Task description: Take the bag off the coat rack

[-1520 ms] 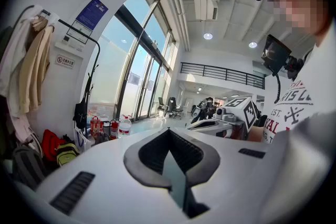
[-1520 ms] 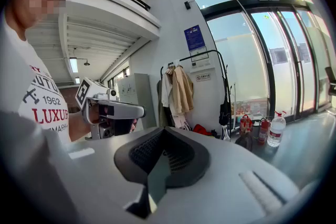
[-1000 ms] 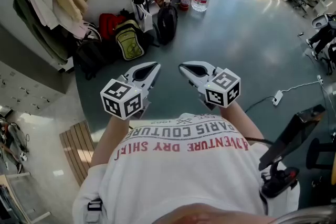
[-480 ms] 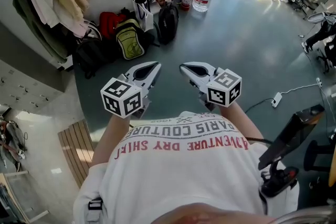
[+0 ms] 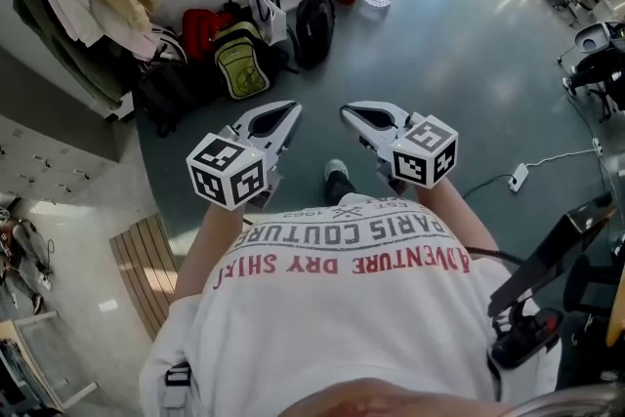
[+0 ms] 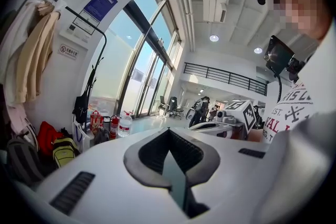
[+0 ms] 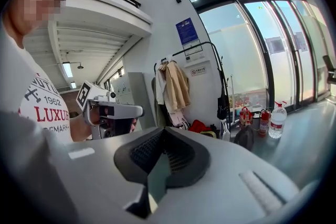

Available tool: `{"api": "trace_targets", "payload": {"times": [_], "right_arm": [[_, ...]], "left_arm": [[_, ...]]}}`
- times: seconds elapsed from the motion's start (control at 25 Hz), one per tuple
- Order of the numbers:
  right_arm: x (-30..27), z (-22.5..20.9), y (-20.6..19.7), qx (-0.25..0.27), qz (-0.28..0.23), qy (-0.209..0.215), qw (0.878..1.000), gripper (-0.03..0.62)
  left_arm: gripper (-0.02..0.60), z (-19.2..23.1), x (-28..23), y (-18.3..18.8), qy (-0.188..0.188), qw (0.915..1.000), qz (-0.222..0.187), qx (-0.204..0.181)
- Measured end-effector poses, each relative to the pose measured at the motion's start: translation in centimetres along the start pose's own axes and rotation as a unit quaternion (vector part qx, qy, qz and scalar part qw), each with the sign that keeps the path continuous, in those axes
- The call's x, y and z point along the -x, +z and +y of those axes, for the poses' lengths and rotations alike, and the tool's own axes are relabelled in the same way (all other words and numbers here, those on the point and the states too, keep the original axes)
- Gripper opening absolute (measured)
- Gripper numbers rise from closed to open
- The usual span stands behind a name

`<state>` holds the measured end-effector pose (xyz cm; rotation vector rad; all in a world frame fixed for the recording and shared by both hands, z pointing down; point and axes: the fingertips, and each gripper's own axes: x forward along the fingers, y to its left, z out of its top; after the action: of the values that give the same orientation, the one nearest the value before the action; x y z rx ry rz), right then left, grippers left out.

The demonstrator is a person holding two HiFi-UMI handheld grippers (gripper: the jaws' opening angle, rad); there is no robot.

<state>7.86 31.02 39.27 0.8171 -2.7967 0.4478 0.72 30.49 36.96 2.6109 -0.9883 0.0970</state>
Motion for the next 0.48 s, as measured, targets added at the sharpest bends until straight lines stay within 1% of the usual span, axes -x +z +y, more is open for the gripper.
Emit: {"api": "trace_targets", "payload": {"times": [0.2, 0.36, 0.48], "right_arm": [[-2.6, -7.2, 0.7, -0.025, -0.011, -0.005, 1.000, 0.003], [-6.9, -14.8, 2.0, -0.028, -0.002, 0.000, 1.000, 0.003], [-10.4, -21.2, 4.0, -0.033, 0.003, 0.008, 0.999, 0.003]], "left_arm": [[0.002, 4.2, -5.1, -0.1, 0.009, 0.9997, 0.019, 0.010], [0.002, 10.3, -10.9, 1.6, 0.026, 0.9990, 0.027, 0.022], [0.002, 15.3, -16.1, 3.7, 0.043, 0.9982, 0.033, 0.026]]}}
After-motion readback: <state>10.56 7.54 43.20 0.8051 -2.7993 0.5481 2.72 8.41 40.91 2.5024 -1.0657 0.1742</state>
